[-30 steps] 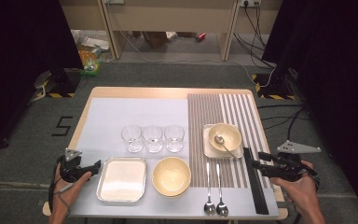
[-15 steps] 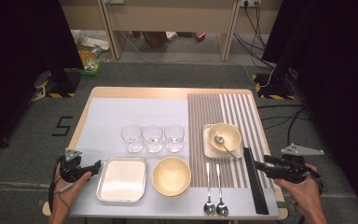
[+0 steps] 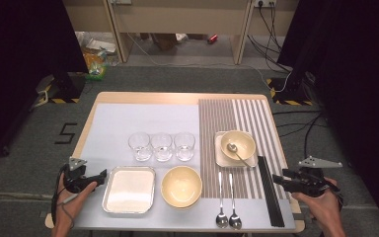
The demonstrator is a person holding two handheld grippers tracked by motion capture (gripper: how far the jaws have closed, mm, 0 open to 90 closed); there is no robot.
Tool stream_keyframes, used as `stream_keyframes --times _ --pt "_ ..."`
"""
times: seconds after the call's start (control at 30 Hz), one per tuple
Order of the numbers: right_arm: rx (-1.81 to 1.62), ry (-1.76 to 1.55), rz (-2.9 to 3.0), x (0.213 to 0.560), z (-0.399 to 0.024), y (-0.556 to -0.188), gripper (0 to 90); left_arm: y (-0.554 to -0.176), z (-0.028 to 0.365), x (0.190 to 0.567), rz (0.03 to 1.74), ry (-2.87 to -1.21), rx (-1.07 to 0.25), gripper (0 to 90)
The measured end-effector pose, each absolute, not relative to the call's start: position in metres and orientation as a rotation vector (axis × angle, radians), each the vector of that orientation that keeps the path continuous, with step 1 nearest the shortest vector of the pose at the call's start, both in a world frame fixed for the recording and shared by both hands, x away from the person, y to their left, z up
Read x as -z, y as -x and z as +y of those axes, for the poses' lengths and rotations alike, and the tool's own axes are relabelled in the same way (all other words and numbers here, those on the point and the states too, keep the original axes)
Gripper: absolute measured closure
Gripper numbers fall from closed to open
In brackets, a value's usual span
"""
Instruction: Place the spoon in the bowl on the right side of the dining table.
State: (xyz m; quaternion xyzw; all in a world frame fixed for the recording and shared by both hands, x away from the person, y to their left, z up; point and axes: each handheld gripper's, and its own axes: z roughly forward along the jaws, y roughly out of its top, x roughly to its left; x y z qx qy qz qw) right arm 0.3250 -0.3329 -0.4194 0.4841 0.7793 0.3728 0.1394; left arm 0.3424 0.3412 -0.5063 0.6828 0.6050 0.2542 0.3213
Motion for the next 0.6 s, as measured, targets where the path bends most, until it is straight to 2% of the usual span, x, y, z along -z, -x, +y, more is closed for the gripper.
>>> stream_keyframes --times 0.6 --pt "-1.046 -1.457 2.259 0.436 -0.344 -0.322 47.2 -0.343 0.341 0.506 1.589 -1.798 -0.663 12.9"
